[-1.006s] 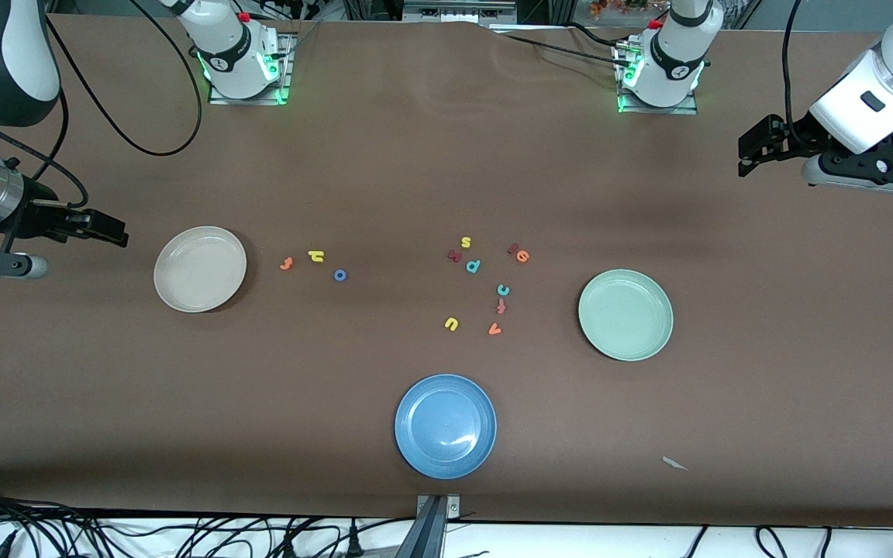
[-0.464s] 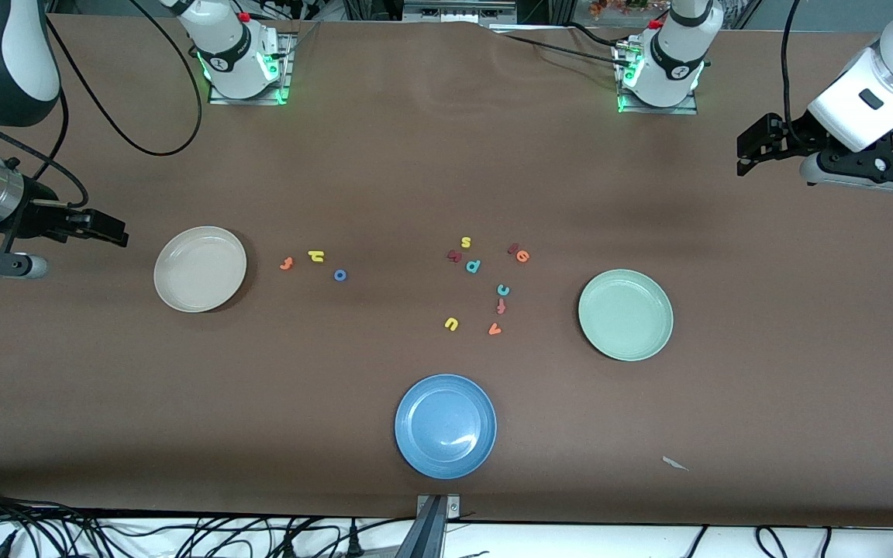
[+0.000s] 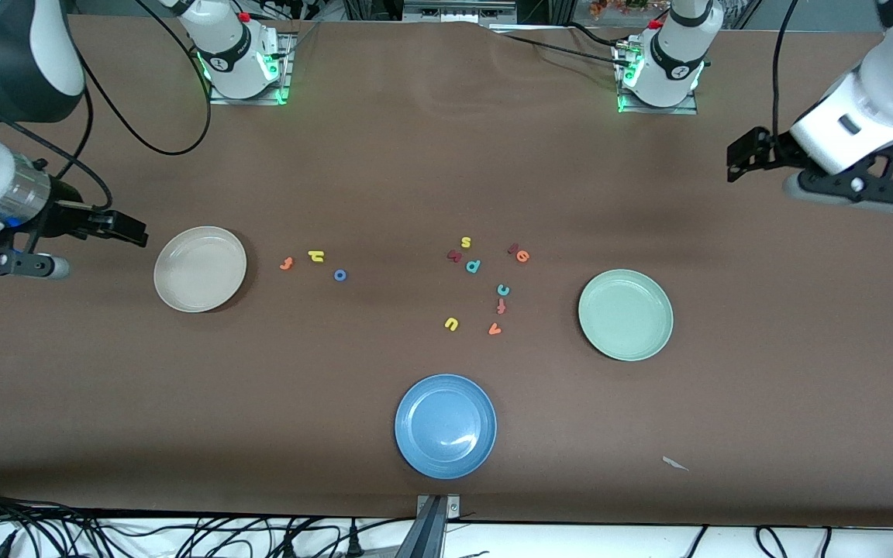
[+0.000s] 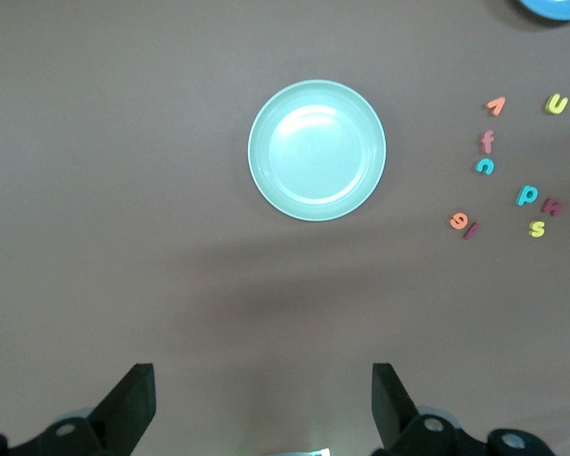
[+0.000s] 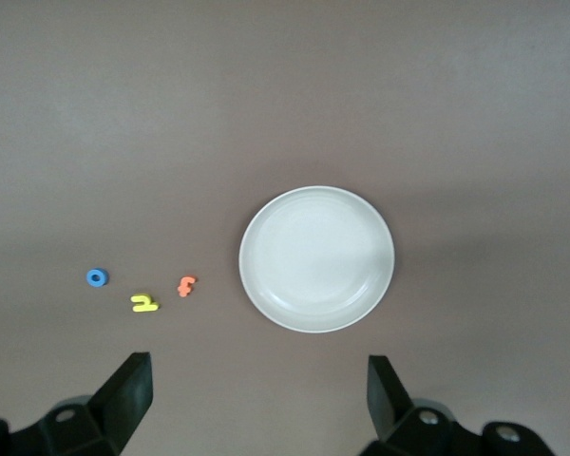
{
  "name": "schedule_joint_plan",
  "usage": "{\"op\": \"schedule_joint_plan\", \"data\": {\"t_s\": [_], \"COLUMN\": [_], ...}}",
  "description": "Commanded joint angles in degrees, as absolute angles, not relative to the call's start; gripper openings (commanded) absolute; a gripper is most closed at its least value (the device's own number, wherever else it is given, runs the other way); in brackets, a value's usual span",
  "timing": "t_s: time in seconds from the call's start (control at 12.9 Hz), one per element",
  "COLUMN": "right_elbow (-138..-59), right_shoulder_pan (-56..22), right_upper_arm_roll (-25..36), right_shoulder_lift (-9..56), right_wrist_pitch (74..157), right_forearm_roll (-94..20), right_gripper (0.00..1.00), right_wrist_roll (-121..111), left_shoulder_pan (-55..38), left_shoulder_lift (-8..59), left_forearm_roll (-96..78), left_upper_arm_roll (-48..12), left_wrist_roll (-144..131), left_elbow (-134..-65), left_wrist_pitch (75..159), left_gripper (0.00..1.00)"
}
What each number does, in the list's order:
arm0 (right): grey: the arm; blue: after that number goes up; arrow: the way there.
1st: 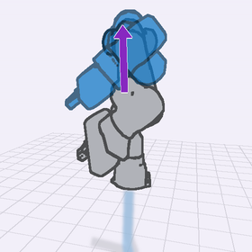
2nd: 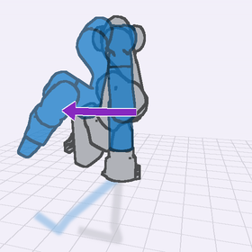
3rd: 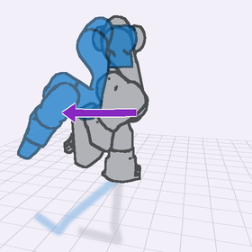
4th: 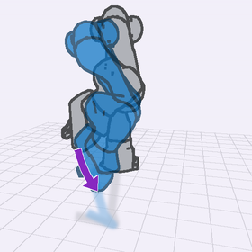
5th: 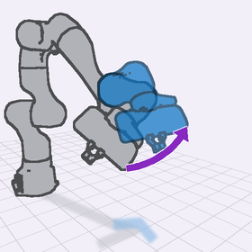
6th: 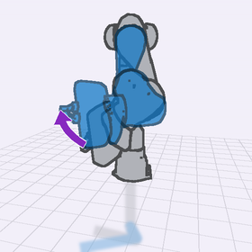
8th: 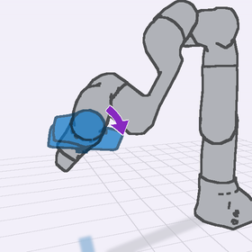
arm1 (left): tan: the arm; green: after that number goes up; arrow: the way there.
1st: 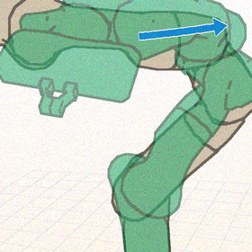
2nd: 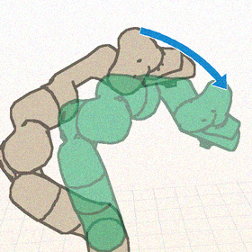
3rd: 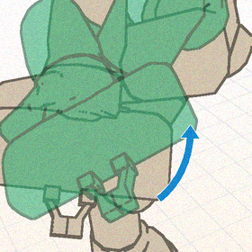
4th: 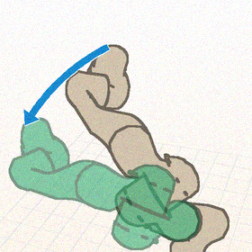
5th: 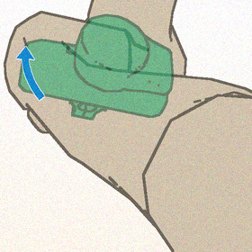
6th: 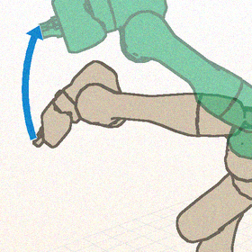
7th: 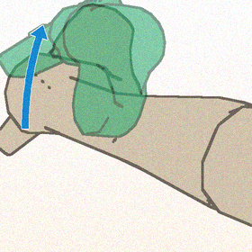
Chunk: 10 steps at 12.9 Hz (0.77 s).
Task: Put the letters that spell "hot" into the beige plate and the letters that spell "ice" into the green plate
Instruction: 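Reach the right gripper to orange f while the left gripper reaches teal c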
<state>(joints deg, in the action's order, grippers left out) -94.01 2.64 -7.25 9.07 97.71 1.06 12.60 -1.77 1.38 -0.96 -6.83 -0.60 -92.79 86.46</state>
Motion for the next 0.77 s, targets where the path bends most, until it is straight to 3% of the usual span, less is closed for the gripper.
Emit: {"op": "schedule_joint_plan", "data": {"t_s": [0.0,0.31,0.54,0.7], "right_elbow": [-95.71,-101.13,-109.67,-110.92], "right_shoulder_pan": [-0.51,-4.83,-6.85,-6.94], "right_upper_arm_roll": [-7.56,-7.56,-7.56,-7.65], "right_shoulder_lift": [9.57,12.48,13.61,15.81], "right_wrist_pitch": [98.69,106.31,118.27,120.41], "right_forearm_roll": [1.76,1.85,1.93,1.93], "right_gripper": [0.99,1.00,0.99,0.99], "right_wrist_roll": [18.88,25.73,31.36,32.60], "left_shoulder_pan": [-2.46,-7.89,-10.45,-14.22], "left_shoulder_lift": [7.62,19.84,25.73,29.60], "left_forearm_roll": [-2.02,-1.50,-1.58,-1.40], "left_upper_arm_roll": [-9.31,-11.16,-11.25,-11.25], "left_wrist_roll": [0.26,-0.44,-0.44,-0.70], "left_elbow": [-90.36,-83.16,-82.35,-82.53], "left_wrist_pitch": [87.61,90.25,98.67,105.26], "left_gripper": [1.00,1.00,1.00,1.00]}}
